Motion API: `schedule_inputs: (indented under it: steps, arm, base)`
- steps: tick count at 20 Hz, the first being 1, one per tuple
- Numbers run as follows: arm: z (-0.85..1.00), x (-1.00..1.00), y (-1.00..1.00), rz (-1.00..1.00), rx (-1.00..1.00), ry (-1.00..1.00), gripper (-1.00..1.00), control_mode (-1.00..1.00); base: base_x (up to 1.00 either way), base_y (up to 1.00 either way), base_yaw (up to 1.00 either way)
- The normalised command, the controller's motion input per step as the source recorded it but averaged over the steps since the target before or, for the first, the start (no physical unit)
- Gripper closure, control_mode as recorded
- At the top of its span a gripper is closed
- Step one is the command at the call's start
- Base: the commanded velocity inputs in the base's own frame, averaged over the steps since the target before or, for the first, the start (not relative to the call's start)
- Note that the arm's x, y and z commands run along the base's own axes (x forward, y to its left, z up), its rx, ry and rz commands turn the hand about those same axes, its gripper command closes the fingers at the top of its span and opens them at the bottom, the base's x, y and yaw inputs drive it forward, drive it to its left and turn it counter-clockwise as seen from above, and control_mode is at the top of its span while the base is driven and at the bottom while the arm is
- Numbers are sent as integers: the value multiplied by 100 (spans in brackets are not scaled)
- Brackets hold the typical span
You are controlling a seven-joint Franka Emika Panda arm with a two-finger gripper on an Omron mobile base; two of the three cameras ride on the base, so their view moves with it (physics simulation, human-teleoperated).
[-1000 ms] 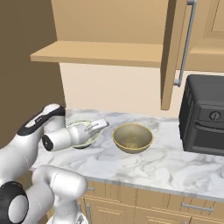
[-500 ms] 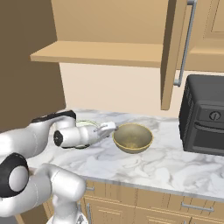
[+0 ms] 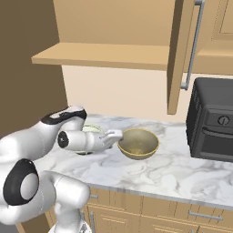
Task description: Open the cabinet. Pick the bowls from the counter and place them in the cabinet. Then close the cabinet.
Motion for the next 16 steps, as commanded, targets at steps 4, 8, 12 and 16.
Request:
schedule_inputs:
  steps: [4, 8, 12, 16]
  arm:
    - [100, 0, 0, 0, 3, 26, -100, -100]
    - [59, 0, 0, 1, 3, 35, -100, -100]
    - [9, 0, 0, 1, 0, 34, -100, -100]
    - [0, 0, 6, 0, 0, 45, -100, -100]
  base:
    - [0, 0, 0]
    - [0, 0, 0]
    - [0, 0, 0]
    - [0, 0, 0]
